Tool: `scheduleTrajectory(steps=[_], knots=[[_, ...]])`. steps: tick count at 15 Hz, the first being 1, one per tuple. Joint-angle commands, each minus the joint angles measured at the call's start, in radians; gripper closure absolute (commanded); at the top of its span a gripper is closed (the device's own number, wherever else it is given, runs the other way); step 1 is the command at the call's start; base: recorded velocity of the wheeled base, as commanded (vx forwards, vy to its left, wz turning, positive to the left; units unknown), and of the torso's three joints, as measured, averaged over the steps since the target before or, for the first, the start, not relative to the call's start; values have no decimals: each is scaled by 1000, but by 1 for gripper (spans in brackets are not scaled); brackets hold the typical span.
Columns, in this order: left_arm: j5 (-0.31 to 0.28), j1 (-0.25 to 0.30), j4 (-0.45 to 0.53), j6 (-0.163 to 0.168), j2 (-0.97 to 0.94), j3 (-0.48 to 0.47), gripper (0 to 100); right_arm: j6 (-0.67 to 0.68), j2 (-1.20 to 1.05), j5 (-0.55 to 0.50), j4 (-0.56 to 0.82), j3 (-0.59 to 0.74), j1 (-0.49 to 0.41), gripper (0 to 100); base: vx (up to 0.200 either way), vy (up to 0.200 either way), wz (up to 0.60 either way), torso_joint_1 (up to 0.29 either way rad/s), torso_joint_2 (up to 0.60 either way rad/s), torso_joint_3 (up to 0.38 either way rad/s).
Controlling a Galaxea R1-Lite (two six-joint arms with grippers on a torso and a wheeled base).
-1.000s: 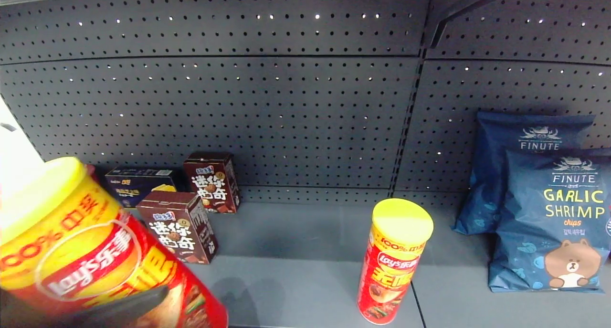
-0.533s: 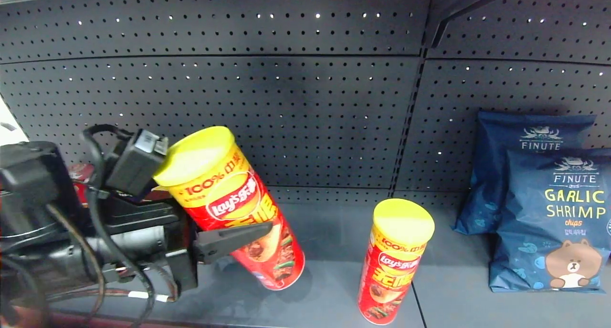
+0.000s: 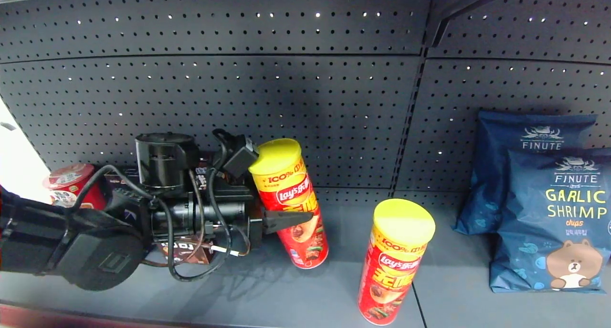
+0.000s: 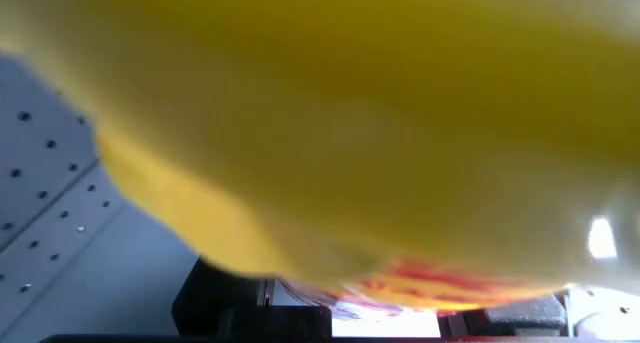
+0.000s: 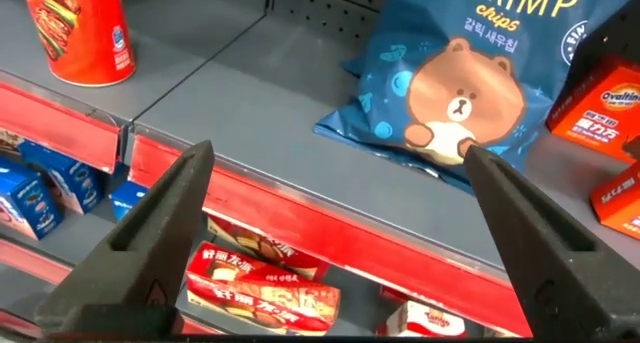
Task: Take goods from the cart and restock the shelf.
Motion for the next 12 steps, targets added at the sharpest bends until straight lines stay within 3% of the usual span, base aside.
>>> scheduleTrajectory(steps=[1,5,7,10,12], knots=[[-1,-1,68,11,29,-79,100,0,3,-1,-1,0,1,0,0,0,0,0,0,0],[-1,-22,257,129,73,-219,100,-1,3,1,-1,0,1,0,0,0,0,0,0,0],[-1,-51,345,154,104,-313,100,-1,3,1,-1,0,1,0,0,0,0,0,0,0],[-1,-75,444,157,171,-469,100,-1,3,-1,-1,0,1,0,0,0,0,0,0,0],[2,-88,542,180,230,-579,100,-1,3,-1,-1,0,1,0,0,0,0,0,0,0]])
